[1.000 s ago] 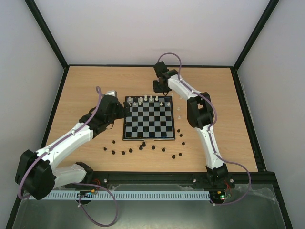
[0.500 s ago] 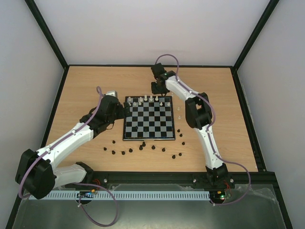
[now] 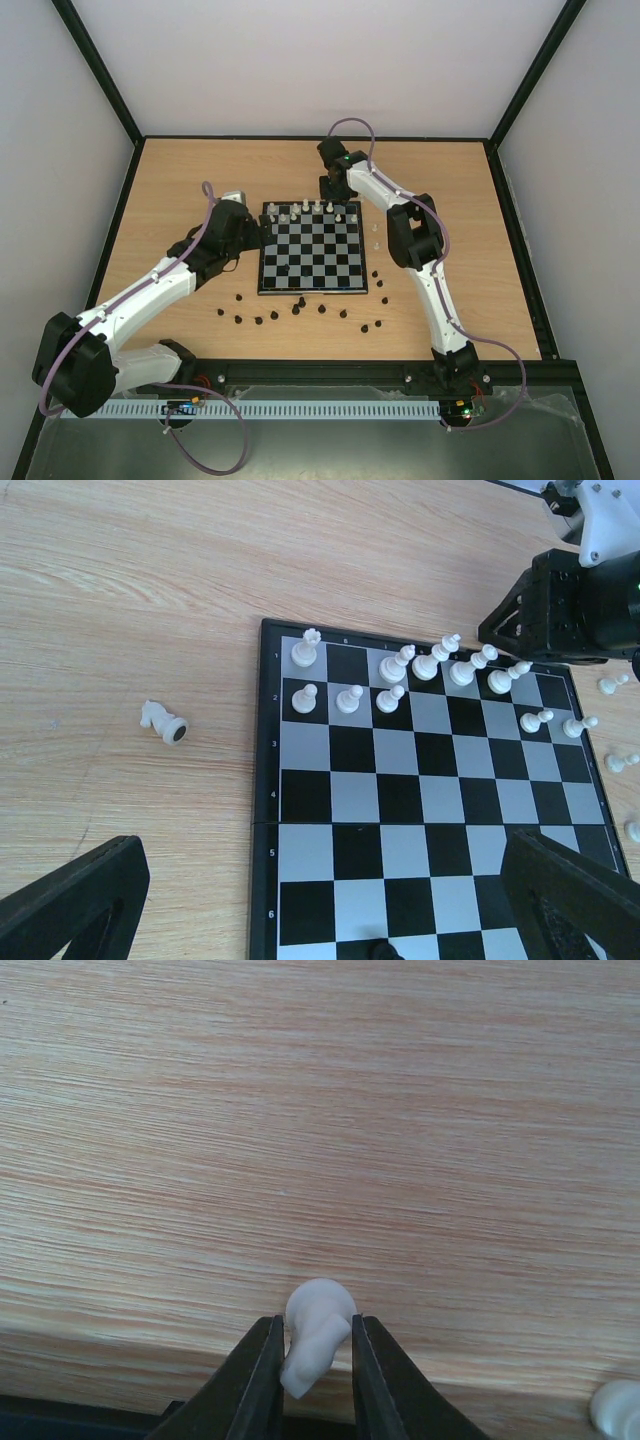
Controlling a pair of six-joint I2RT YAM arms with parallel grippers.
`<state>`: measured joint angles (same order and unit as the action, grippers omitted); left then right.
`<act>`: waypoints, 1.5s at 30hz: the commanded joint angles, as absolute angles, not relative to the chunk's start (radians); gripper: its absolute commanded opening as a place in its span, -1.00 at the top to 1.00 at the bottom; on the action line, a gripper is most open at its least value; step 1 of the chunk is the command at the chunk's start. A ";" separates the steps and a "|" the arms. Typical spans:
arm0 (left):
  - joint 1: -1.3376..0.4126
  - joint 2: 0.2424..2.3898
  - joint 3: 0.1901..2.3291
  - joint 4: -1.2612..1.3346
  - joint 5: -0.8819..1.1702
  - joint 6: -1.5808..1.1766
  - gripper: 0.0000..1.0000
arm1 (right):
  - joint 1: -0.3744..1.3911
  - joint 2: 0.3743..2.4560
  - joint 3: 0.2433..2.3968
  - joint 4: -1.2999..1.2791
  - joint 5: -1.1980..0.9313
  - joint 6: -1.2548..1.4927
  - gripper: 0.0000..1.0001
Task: Set up the chess pieces on the board
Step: Pick up the chess piece at the center of the board.
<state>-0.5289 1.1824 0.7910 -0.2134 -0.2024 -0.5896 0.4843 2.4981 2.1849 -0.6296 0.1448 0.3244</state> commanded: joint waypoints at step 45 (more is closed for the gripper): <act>-0.521 1.173 0.790 -0.199 -0.207 -0.584 -0.99 | 0.465 2.342 2.194 -0.698 0.231 0.292 0.97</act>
<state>-0.5266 1.1824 0.7906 -0.2134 -0.2020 -0.5900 0.4702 2.4763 2.2189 -0.6521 0.1867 0.3088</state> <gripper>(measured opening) 0.994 0.044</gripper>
